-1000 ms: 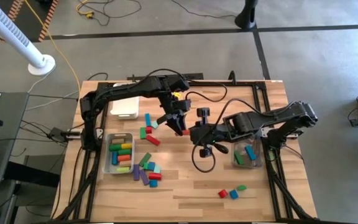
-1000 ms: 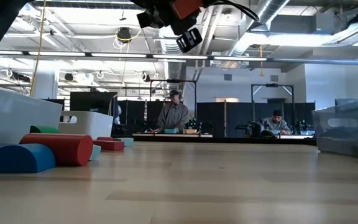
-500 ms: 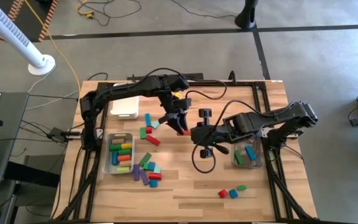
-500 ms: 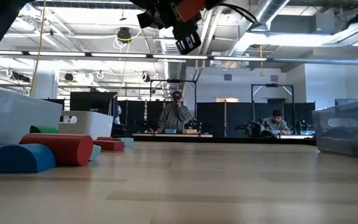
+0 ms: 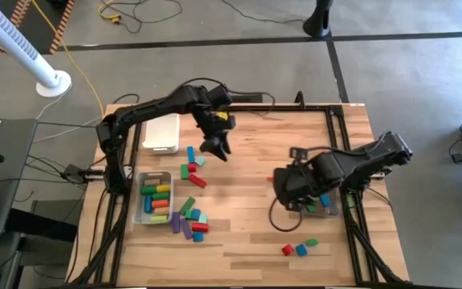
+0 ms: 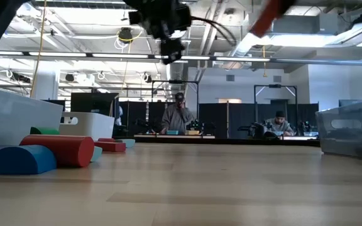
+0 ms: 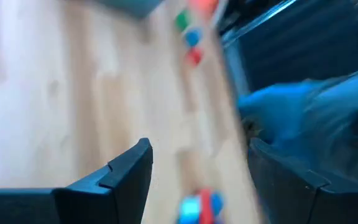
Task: Sort blocks by size
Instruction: Put the orange rectangular block into the black bin
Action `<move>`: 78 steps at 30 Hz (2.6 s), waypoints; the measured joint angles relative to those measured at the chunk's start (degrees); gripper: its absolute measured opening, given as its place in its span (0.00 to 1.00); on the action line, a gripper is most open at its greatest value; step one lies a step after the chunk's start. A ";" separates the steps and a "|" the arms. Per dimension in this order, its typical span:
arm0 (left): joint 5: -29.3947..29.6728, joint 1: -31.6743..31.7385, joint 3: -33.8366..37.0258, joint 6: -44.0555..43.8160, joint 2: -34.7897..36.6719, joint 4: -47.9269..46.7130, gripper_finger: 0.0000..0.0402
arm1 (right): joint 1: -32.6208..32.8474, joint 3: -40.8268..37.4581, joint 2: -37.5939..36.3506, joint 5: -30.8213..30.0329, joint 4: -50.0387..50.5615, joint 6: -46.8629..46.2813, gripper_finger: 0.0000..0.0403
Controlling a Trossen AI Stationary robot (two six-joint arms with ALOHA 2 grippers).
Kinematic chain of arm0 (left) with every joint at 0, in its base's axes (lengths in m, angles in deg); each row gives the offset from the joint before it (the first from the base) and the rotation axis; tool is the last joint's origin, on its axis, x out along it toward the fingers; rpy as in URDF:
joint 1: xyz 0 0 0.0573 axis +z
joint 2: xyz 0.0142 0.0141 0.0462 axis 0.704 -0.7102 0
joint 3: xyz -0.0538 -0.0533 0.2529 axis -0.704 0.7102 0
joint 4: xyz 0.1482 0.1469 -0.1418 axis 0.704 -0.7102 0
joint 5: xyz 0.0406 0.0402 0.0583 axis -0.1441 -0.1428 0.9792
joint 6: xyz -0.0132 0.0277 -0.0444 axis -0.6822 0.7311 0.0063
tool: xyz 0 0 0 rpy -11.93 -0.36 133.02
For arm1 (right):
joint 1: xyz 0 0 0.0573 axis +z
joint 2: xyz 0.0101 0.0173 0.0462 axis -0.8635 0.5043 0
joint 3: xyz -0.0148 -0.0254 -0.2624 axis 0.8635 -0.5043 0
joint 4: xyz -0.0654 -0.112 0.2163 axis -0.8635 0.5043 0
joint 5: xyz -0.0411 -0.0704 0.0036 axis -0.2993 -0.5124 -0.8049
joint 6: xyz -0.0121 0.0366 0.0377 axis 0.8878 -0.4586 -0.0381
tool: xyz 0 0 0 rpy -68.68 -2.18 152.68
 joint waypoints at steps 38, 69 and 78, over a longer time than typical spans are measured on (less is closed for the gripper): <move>40.17 -11.96 42.07 15.92 17.54 11.19 0.63 | 13.77 -29.38 -15.87 19.42 -0.06 -54.16 0.23; 46.59 -14.64 54.82 17.64 14.18 35.29 0.43 | 2.88 -40.65 -24.39 21.00 -10.18 -54.23 0.23; 46.58 -14.67 55.33 16.82 14.20 35.82 0.25 | -0.56 -40.65 -24.37 21.30 -9.85 -52.49 0.26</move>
